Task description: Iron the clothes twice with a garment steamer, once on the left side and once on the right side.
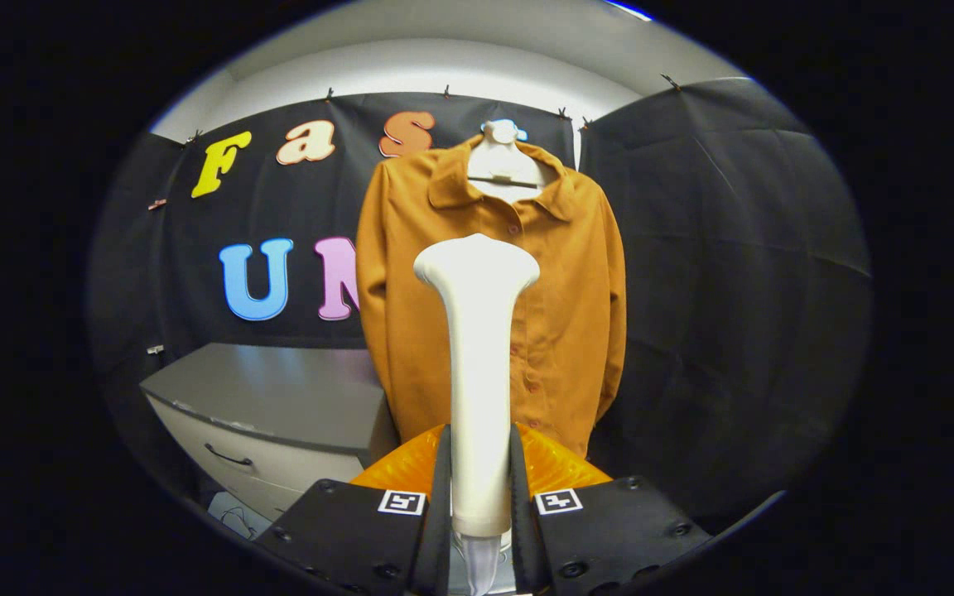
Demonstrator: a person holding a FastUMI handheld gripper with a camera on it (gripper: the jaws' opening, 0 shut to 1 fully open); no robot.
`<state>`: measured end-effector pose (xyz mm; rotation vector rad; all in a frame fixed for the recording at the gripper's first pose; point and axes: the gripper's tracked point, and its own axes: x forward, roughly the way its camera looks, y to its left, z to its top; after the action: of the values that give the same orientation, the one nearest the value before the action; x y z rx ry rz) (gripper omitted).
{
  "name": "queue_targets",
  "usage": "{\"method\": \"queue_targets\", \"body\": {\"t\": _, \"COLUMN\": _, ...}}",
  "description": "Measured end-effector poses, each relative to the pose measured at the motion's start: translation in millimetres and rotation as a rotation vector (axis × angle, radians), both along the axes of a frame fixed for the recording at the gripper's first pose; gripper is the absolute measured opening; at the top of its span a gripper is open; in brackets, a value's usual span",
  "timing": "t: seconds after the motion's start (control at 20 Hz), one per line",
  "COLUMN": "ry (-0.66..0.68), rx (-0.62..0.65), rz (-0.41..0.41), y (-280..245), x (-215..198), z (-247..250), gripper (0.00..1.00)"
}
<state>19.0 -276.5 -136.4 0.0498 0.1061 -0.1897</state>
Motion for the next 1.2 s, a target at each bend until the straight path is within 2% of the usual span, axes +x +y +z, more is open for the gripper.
{"method": "queue_targets", "body": {"t": 0.25, "ry": -0.079, "rx": 0.012, "rz": 0.07, "y": 63, "x": 10, "z": 72, "gripper": 0.33}}
{"method": "queue_targets", "body": {"t": 0.45, "ry": -0.122, "rx": 0.015, "rz": 0.12, "y": 109, "x": 11, "z": 109, "gripper": 0.33}}
{"method": "queue_targets", "body": {"t": 0.85, "ry": -0.141, "rx": 0.019, "rz": 0.121, "y": 179, "x": 13, "z": 138, "gripper": 0.33}}
{"method": "queue_targets", "body": {"t": 1.2, "ry": -0.172, "rx": -0.001, "rz": 0.089, "y": 216, "x": 3, "z": 148, "gripper": 0.33}}
